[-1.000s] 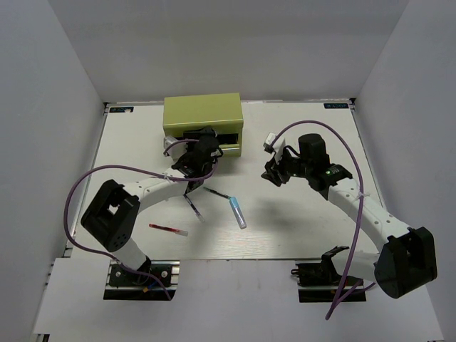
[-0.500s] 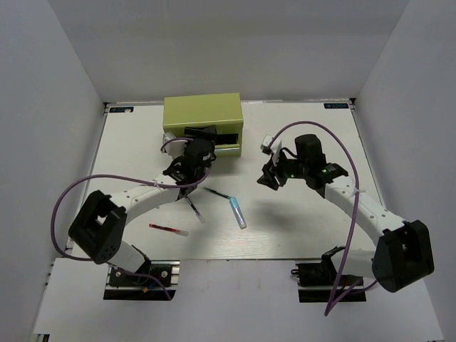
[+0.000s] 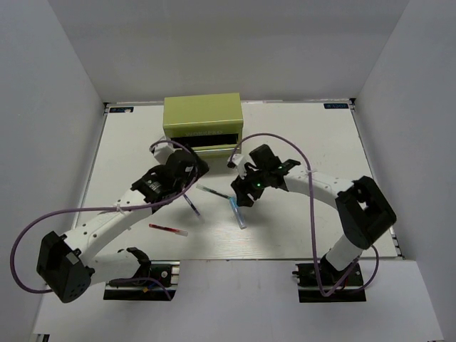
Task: Sort the stationery into containers
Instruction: Grab a piece of stationery with the right arm
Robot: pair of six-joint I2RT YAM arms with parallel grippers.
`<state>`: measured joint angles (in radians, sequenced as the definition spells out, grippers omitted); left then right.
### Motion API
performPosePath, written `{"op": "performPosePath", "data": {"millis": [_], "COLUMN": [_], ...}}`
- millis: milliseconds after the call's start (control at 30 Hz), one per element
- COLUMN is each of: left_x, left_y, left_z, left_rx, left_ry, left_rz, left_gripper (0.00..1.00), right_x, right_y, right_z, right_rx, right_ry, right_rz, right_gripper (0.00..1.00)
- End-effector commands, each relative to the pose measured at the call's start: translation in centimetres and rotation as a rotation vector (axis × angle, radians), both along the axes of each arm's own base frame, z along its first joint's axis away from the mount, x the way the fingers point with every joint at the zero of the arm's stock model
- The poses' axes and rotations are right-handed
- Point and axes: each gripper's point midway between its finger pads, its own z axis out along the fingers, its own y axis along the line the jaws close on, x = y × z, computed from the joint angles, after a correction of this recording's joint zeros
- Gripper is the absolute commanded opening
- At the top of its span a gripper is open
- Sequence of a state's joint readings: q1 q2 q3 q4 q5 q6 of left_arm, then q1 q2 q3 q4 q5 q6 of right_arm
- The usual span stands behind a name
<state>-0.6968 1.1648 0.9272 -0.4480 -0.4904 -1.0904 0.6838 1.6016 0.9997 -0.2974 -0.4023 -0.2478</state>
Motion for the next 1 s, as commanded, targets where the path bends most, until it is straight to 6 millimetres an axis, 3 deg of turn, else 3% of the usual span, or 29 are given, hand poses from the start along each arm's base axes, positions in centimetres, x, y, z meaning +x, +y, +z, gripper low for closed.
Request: {"op": "performPosePath", "data": {"millis": [0,33,200,400,600,833,933,967], "left_x": [-5.8,-6.6,-8.7,-10.9,-12.1,-13.2,-13.9,-14.1], "left_y": [3.9,4.3,6.0,7.9,7.9,8.1,8.0,7.9], "left_z": [-5.4,-5.7,-5.8,-6.7,-8.4,-9.7,-10.3,-10.5], "left_rx": [0.106,0.089,0.004,-0.021,-0.045,-0.100,-0.145,-0.161], "left_ry": [0.243,0.233,0.218,0.249,0.315,0.344,0.355,0.364], "left_rz": [0.016,0.009,0.061,0.118,0.134,0.154,0.159,0.161], "left_gripper": [1.00,1.00,1.00,1.00,1.00,1.00,1.00,1.00], "right_x": [0.5,0.5,-0.9,-2.1,-3.6,-5.5,-6.0,-5.9], "right_y": [1.6,1.5,2.7,2.4,2.0,1.3,1.2,1.4], "right_z": [-0.5,-1.0,-2.7,-4.8,-6.4,-5.3,-3.2,-1.3], "right_rx": [-0.077,-0.103,-0.140,-0.222,-0.259,-0.241,-0.194,-0.154], "right_ry": [-0.013,-0.011,0.018,0.001,0.031,0.051,-0.021,-0.067], "right_rz": [-0.058,-0.067,-0.078,-0.095,-0.069,0.073,0.209,0.242], "right_gripper": [0.69,0.75,0.76,0.71,0.59,0.34,0.27,0.27]}}
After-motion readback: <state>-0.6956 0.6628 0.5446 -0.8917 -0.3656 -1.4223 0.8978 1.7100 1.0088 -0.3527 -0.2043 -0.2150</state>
